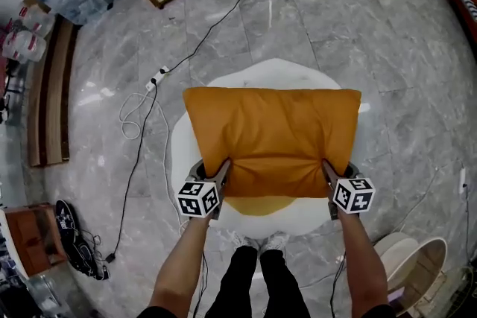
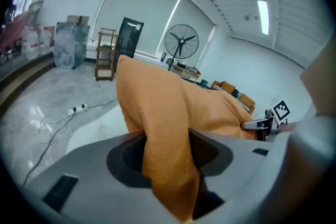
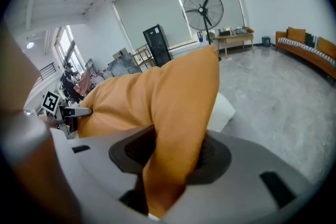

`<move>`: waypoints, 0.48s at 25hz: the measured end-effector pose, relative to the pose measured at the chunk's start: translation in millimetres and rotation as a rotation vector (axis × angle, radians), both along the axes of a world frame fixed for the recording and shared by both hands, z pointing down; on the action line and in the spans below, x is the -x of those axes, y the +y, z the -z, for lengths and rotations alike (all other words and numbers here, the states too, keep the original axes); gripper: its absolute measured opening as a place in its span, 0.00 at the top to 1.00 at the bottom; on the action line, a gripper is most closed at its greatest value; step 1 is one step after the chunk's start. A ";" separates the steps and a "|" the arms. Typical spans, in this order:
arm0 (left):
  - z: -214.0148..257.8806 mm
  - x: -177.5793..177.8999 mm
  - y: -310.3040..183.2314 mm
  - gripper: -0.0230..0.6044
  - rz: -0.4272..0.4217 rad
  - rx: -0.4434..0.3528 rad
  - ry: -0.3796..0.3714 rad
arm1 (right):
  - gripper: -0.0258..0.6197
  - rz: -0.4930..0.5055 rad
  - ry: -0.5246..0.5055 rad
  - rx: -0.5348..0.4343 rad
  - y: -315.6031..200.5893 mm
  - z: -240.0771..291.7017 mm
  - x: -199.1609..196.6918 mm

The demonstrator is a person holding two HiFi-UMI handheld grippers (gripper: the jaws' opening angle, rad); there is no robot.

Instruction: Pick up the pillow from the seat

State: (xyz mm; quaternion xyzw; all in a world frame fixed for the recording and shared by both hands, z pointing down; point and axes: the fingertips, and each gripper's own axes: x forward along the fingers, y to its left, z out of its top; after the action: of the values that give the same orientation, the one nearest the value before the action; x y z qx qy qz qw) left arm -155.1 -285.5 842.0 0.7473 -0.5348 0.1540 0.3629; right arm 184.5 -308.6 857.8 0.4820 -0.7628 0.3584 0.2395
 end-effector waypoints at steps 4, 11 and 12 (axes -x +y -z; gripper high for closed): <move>107.4 -2.0 5.8 0.62 -0.005 -0.130 -0.061 | 0.69 0.000 0.014 -0.148 4.1 107.3 -1.2; 292.7 19.9 -0.8 0.61 0.017 -0.405 -0.097 | 0.67 -0.006 -0.001 -0.427 -1.1 291.1 16.9; 315.5 23.7 1.7 0.61 0.022 -0.439 -0.100 | 0.67 -0.006 -0.006 -0.464 0.8 314.1 20.4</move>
State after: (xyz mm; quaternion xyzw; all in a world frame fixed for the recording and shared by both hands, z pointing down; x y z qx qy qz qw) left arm -178.9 -283.8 526.5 0.7940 -0.5809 0.0666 0.1661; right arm 164.1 -307.8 543.6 0.5253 -0.8241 0.1755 0.1188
